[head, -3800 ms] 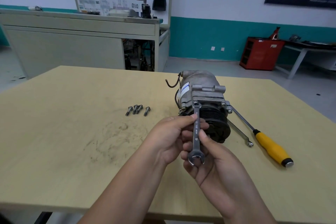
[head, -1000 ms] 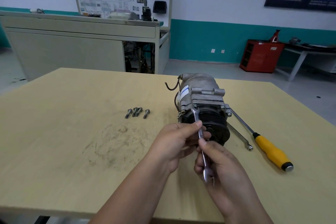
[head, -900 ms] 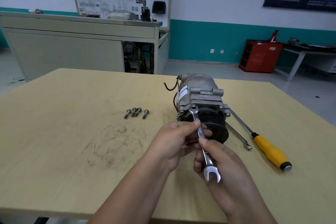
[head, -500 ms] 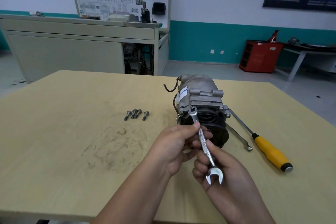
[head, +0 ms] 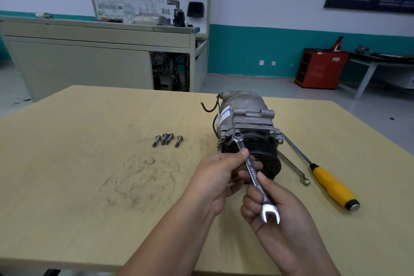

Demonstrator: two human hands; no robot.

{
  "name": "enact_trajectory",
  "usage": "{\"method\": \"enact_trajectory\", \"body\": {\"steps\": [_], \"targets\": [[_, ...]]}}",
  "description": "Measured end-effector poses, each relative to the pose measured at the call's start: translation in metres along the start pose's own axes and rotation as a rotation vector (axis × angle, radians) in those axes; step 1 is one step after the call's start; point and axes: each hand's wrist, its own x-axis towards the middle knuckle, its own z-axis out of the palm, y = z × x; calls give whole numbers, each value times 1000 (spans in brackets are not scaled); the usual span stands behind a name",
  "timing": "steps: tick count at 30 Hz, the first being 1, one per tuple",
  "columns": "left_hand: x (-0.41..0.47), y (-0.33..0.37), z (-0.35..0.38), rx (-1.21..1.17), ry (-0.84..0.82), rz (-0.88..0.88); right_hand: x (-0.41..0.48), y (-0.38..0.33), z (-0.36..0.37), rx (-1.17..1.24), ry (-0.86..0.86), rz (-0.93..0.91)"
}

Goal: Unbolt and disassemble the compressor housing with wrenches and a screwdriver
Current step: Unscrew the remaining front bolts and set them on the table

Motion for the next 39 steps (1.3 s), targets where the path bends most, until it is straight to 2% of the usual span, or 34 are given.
{"method": "enact_trajectory", "body": {"steps": [6, 10, 13, 20, 32, 39], "targets": [[0, 1, 1, 14, -26, 2, 0, -7, -3, 91, -17, 66], [-1, 2, 2, -64, -49, -34, 0, -9, -1, 332, -161, 215], [-4, 4, 2, -120, -64, -76, 2, -8, 2, 370, -185, 212], [-3, 4, -1, 74, 18, 48, 4, -4, 11, 128, 10, 113], [-2, 11, -2, 58, -32, 109, 3, -1, 18, 46, 54, 5], [-5, 18, -5, 71, -30, 92, 6, 6, 26, -163, 70, -140]]}}
